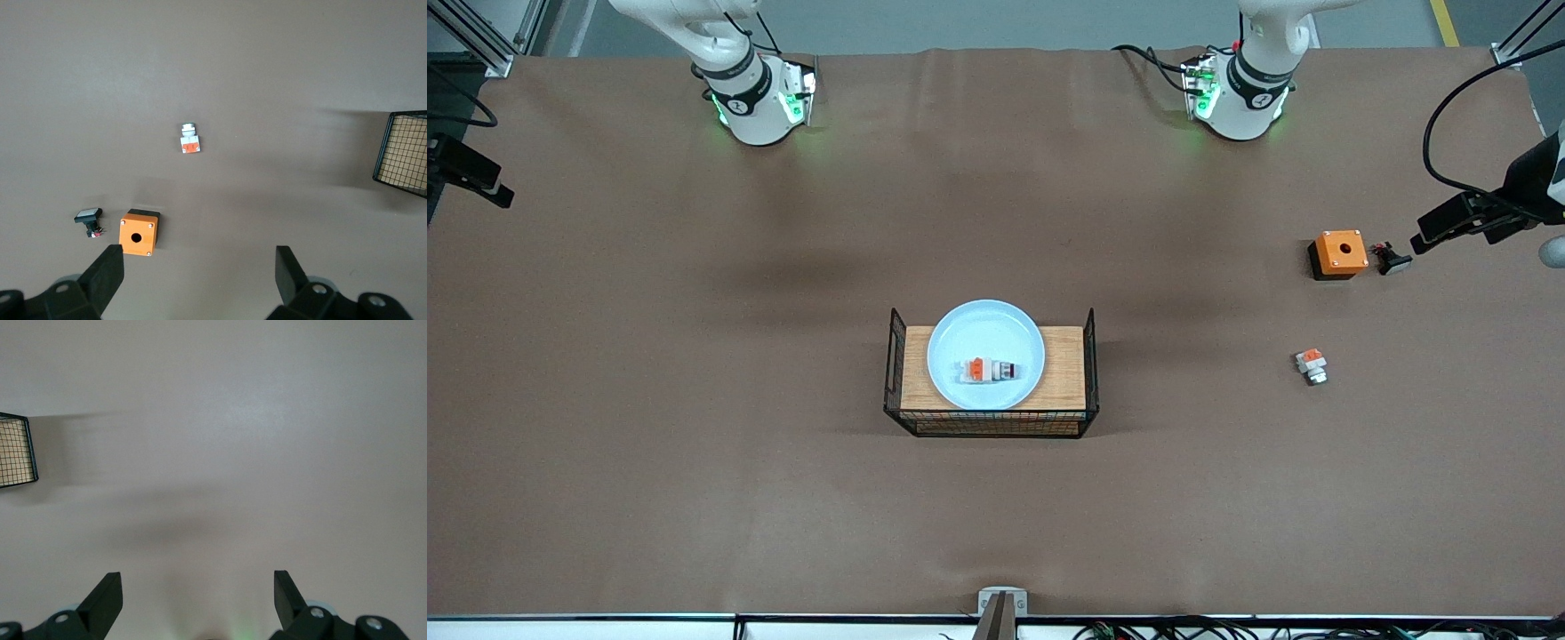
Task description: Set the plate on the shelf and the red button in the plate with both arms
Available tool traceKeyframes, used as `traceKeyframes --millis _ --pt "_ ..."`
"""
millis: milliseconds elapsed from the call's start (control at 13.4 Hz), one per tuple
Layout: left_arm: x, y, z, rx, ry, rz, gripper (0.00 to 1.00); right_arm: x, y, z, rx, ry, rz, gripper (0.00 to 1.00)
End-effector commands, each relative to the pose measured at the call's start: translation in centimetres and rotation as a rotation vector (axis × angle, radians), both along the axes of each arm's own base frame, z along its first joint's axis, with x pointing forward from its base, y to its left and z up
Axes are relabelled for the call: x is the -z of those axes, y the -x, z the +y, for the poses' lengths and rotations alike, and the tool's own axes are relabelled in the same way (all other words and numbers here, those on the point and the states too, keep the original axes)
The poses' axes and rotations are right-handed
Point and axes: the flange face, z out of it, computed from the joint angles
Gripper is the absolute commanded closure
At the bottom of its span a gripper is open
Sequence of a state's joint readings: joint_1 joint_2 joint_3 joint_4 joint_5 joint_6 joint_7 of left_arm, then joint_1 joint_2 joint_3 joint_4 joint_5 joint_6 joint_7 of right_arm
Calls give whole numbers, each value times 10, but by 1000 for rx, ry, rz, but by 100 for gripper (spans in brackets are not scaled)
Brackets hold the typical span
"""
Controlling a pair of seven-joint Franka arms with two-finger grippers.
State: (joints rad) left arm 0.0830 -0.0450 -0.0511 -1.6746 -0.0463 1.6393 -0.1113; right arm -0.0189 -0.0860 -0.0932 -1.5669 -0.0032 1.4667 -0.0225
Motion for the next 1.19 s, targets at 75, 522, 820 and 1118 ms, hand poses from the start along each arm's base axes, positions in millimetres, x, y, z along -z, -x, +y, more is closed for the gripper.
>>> traceKeyframes --millis 75,522,820,1118 --pt "-14 4 10 6 21 -31 0 0 9 0 -4 -4 -4 0" --pt "-18 3 9 11 14 -38 0 3 12 2 -8 -8 5 0" --pt "-25 -3 7 13 7 -77 0 2 13 3 -9 -9 -3 0" --pt "-39 -10 5 18 0 -131 0 1 11 4 -31 -18 -19 0"
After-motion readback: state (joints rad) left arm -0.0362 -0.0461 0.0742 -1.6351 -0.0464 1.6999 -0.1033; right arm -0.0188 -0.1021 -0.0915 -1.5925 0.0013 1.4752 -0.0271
